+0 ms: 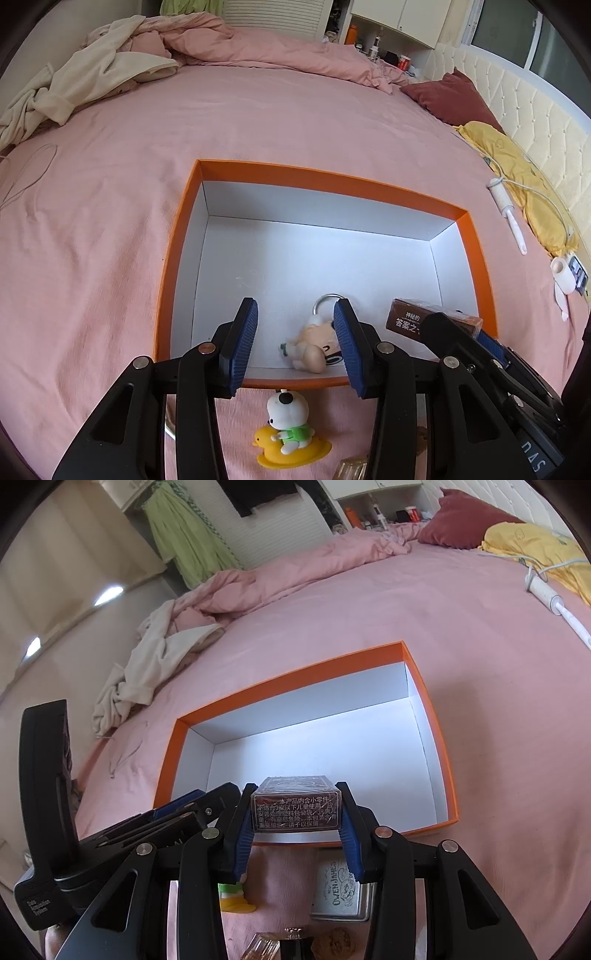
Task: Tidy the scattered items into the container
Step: 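Carry the card box and keychain figure into the orange box and release them, then withdraw both grippers from the orange box toward the remaining items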
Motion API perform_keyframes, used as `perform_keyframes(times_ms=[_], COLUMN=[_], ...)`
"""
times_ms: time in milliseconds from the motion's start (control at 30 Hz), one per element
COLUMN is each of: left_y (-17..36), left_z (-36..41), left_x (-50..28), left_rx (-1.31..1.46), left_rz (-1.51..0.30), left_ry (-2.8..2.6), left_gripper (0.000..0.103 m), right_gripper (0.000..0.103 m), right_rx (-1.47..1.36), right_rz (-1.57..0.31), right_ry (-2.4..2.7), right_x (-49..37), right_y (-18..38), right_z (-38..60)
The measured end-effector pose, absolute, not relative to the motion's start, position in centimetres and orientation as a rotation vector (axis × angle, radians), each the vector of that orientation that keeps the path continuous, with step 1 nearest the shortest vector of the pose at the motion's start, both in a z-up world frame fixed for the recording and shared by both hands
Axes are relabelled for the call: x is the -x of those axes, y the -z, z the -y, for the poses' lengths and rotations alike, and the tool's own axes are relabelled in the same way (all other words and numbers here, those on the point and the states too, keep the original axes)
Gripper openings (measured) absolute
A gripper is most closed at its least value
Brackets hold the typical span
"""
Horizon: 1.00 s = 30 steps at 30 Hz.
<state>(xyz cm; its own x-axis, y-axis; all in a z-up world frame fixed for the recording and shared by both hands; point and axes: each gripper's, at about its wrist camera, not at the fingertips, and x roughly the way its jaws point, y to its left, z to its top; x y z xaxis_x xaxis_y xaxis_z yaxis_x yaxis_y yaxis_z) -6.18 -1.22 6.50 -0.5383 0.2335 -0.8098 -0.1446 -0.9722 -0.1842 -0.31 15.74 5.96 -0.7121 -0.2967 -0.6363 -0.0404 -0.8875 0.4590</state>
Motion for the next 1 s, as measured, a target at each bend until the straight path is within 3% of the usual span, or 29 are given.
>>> perform_keyframes(times_ms=[267,400,633,867,1000], left_y=[-6.5,-6.6,-6.7,-6.9,-7.7], left_z=[1.7,1.7,2.3,2.6,3.4], left_x=[6.4,6.4,6.1,5.7,5.4], left_rx=[1.385,1.391,1.380,1.364,1.321], left_rz=[0.171,0.183,0.233,0.278,0.350], left_ry=[-2.577,-2.564,-2.575,-2.587,-2.600], left_gripper=[0.045,0.050,0.051,0.051,0.051], right_gripper=[0.040,0.041,0.052,0.054,0.064], right_rx=[-1.116,-1.114,-1.093,-1.087,-1.048], right_rz=[0.670,0.661,0.668,0.660,0.675], right_ry=[2.703,2.710,2.714,2.723,2.733], right_x=[0.3,0.3,-0.2,-0.5,-1.1], right_y=[-6.1,-6.2,-6.2,-6.4,-7.2], right_z=[-15.7,-15.4,-15.2,-15.3,-15.6])
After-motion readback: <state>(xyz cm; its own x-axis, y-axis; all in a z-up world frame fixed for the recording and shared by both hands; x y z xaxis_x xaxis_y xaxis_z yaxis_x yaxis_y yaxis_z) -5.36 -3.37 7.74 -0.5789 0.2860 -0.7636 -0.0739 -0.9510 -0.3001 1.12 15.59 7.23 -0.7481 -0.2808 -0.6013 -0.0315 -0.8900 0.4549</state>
